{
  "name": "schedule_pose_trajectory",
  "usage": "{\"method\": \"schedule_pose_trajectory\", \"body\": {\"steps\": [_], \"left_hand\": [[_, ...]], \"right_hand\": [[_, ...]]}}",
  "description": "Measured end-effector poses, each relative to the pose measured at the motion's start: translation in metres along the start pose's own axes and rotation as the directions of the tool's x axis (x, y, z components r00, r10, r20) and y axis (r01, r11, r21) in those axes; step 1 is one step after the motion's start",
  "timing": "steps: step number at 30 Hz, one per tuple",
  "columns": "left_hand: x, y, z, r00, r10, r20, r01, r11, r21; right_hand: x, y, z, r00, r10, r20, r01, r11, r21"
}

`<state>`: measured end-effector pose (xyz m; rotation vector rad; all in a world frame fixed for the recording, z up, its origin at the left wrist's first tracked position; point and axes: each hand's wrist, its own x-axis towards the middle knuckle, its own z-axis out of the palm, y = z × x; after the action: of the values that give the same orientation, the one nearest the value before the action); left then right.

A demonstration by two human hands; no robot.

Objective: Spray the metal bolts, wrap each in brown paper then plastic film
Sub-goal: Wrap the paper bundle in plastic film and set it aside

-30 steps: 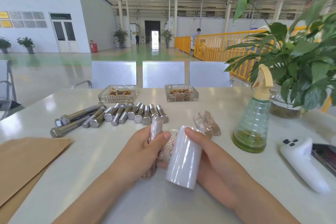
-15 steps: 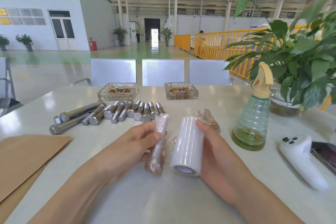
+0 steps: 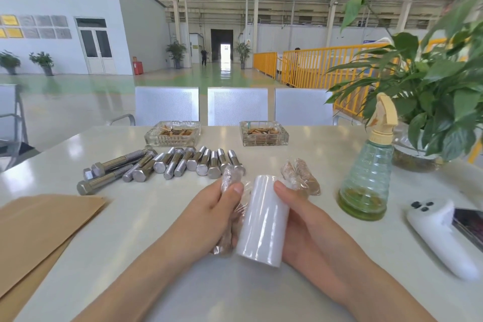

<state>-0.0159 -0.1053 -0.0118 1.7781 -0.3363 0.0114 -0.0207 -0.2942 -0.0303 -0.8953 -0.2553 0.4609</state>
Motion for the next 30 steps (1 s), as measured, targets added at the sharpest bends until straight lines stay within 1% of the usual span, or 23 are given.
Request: {"method": "schedule_pose_trajectory", "body": {"steps": [2, 3, 4, 6, 8, 9, 10, 11, 12, 13, 14, 15, 17, 18, 20, 23, 25, 27, 30], "left_hand": [[-0.001, 0.001, 0.000, 0.999, 0.026, -0.046, -0.027, 0.999, -0.021], [-0.001, 0.000, 0.000, 0.995, 0.065, -0.081, -0.064, 0.998, 0.025], [0.001, -0.001, 0.000, 0.986, 0.124, -0.115, -0.111, 0.987, 0.114], [0.003, -0.005, 0.000, 0.961, 0.238, -0.139, -0.185, 0.932, 0.311], [0.005, -0.008, 0.000, 0.955, 0.269, -0.125, -0.209, 0.908, 0.363], [0.006, -0.009, -0.001, 0.962, 0.250, -0.112, -0.198, 0.917, 0.345], [0.007, -0.008, -0.001, 0.974, 0.204, -0.098, -0.168, 0.943, 0.288], [0.007, -0.004, -0.002, 0.989, 0.121, -0.083, -0.103, 0.976, 0.194], [0.008, -0.001, -0.004, 0.998, 0.014, -0.058, -0.010, 0.998, 0.063], [0.008, 0.001, -0.008, 0.996, -0.084, -0.012, 0.082, 0.994, -0.071], [0.008, 0.002, -0.013, 0.991, -0.126, 0.052, 0.133, 0.977, -0.165], [0.007, 0.002, -0.018, 0.986, -0.114, 0.118, 0.136, 0.971, -0.198], [0.004, 0.002, -0.026, 0.975, -0.049, 0.216, 0.091, 0.977, -0.191], [0.002, 0.003, -0.028, 0.973, -0.035, 0.228, 0.075, 0.983, -0.167], [0.002, 0.004, -0.026, 0.982, -0.027, 0.185, 0.052, 0.990, -0.129], [0.001, 0.004, -0.020, 0.991, -0.042, 0.126, 0.059, 0.989, -0.133], [-0.001, 0.004, -0.016, 0.995, -0.028, 0.100, 0.041, 0.990, -0.133], [0.000, 0.007, -0.013, 0.999, -0.012, 0.050, 0.019, 0.988, -0.150], [0.004, 0.007, -0.010, 0.999, 0.019, -0.042, -0.024, 0.993, -0.118]], "right_hand": [[-0.002, 0.000, 0.002, 1.000, -0.011, -0.010, 0.010, 1.000, -0.023], [-0.003, 0.000, 0.004, 1.000, -0.019, -0.005, 0.019, 0.999, -0.036], [-0.004, 0.001, 0.006, 1.000, -0.029, 0.000, 0.029, 0.998, -0.055], [-0.007, 0.001, 0.012, 0.998, -0.064, 0.006, 0.064, 0.990, -0.128], [-0.010, 0.001, 0.015, 0.994, -0.104, -0.016, 0.098, 0.969, -0.226], [-0.011, 0.000, 0.017, 0.991, -0.125, -0.040, 0.111, 0.961, -0.255], [-0.012, -0.001, 0.018, 0.988, -0.144, -0.049, 0.126, 0.956, -0.264], [-0.013, -0.001, 0.018, 0.988, -0.150, -0.043, 0.134, 0.956, -0.260], [-0.013, -0.001, 0.018, 0.988, -0.147, -0.037, 0.134, 0.960, -0.245], [-0.013, -0.002, 0.018, 0.988, -0.146, -0.049, 0.132, 0.967, -0.218], [-0.011, -0.002, 0.016, 0.986, -0.147, -0.075, 0.132, 0.975, -0.179], [-0.010, -0.003, 0.015, 0.984, -0.149, -0.097, 0.136, 0.982, -0.132], [-0.007, -0.005, 0.012, 0.982, -0.151, -0.110, 0.148, 0.988, -0.032], [-0.006, -0.006, 0.010, 0.982, -0.148, -0.118, 0.147, 0.989, -0.018], [-0.006, -0.006, 0.009, 0.979, -0.147, -0.139, 0.137, 0.987, -0.079], [-0.006, -0.004, 0.010, 0.976, -0.150, -0.154, 0.126, 0.980, -0.156], [-0.005, -0.006, 0.011, 0.966, -0.157, -0.205, 0.136, 0.984, -0.115], [-0.002, -0.010, 0.018, 0.968, -0.121, -0.220, 0.114, 0.992, -0.046], [-0.001, -0.012, 0.028, 0.967, -0.086, -0.242, 0.076, 0.996, -0.052]]}}
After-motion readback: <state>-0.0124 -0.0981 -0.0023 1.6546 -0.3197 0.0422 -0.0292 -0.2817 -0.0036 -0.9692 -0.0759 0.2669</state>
